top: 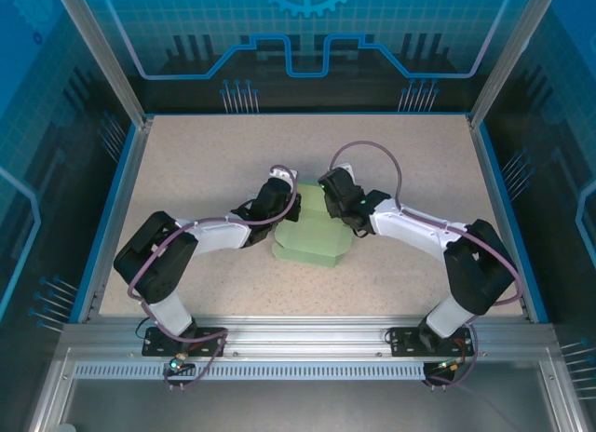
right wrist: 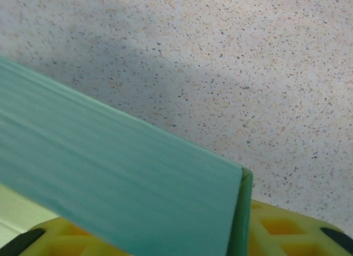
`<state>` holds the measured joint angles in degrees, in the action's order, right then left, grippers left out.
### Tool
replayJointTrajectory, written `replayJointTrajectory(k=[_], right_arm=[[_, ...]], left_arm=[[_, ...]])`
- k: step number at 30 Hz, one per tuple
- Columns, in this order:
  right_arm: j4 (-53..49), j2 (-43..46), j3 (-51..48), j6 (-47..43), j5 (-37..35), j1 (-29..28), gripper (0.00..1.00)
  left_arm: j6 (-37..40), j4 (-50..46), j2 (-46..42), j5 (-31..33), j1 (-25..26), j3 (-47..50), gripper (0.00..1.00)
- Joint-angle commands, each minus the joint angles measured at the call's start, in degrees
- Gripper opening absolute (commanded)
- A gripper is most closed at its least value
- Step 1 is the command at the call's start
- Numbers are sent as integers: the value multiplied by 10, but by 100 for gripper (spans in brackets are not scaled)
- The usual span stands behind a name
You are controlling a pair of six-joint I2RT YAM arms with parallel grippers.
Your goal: Fold the paper box
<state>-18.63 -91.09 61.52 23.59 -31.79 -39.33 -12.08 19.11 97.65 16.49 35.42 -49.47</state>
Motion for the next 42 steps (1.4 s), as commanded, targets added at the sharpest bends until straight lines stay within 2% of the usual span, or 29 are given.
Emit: replayJointTrajectory(k=[1,7,11,15,17,20,24,30,37,42], right_arm=[[-9,36,-9,8,40,1,52],[-20,104,-17,-3,111,1,57],[-45,159,-12,-22,134,8,59],[-73,196,-7,-41,163,46,60],[-80,206,-7,-52,189,75,61],[-81,207,-15,-61,229,121,61],[-70,205,-35,-65,267,158,61],[-64,213,-72,-75,272,165,60],[-50,225,-108,-75,288,186,60],[-47,223,-123,-79,294,190,60]], left_arm=[[2,-17,-7,0,3,-20,9],[10,-53,-11,11,3,-29,9],[19,-115,-22,10,-4,-44,8],[21,-224,-32,-43,-30,-76,8],[26,-302,-27,-89,-47,-108,9],[48,-402,-15,-123,-60,-154,9],[78,-503,17,-165,-67,-222,9],[127,-634,93,-199,-66,-328,10],[164,-742,182,-187,-62,-442,13],[174,-778,241,-171,-56,-509,16]])
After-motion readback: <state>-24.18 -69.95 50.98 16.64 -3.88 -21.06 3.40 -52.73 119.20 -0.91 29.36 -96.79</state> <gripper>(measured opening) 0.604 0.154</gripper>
